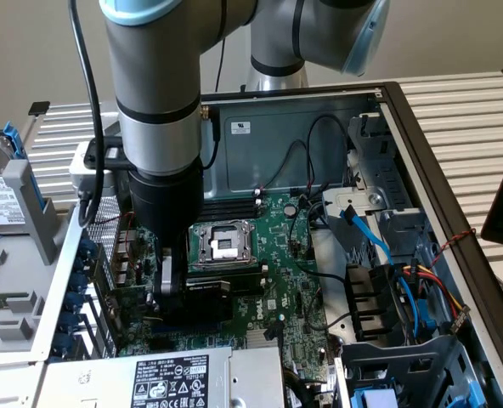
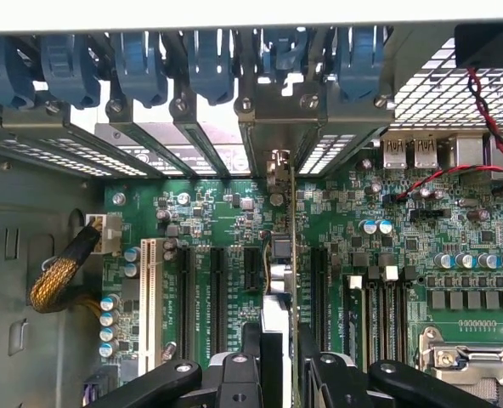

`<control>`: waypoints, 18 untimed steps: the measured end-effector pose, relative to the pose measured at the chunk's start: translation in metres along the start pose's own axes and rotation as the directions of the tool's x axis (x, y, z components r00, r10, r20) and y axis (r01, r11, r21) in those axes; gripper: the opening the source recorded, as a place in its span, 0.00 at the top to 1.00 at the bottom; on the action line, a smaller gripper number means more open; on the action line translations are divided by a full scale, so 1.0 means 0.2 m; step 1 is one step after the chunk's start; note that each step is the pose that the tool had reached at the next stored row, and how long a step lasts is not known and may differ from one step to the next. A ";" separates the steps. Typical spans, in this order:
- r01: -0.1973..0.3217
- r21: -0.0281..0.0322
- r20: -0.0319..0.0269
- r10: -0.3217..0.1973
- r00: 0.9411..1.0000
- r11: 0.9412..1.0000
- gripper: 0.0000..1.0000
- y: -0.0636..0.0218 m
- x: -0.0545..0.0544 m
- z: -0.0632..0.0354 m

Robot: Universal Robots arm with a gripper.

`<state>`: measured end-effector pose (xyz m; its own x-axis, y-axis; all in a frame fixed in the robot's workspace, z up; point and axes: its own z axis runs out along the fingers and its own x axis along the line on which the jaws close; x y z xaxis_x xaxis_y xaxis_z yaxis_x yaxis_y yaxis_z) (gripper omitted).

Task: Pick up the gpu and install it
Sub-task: 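Insert the gpu into the slot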

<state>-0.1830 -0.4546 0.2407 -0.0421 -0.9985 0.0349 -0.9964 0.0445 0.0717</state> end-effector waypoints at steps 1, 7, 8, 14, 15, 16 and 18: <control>0.000 0.000 0.000 0.000 1.000 1.000 0.72 0.001 0.00 0.001; 0.000 0.000 0.000 0.000 1.000 1.000 0.59 0.003 0.00 -0.037; -0.001 0.000 0.000 0.001 1.000 1.000 0.59 0.004 0.00 -0.059; -0.002 0.000 0.000 0.002 1.000 1.000 0.59 0.012 0.01 -0.171; -0.002 0.000 0.000 0.002 1.000 1.000 0.59 0.013 0.01 -0.182; -0.002 0.000 0.000 0.002 1.000 1.000 0.59 0.014 0.01 -0.188; -0.002 0.000 0.000 0.002 1.000 1.000 0.59 0.014 0.01 -0.196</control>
<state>-0.1830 -0.4546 0.2801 -0.0437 -0.9984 0.0347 -0.9964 0.0461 0.0717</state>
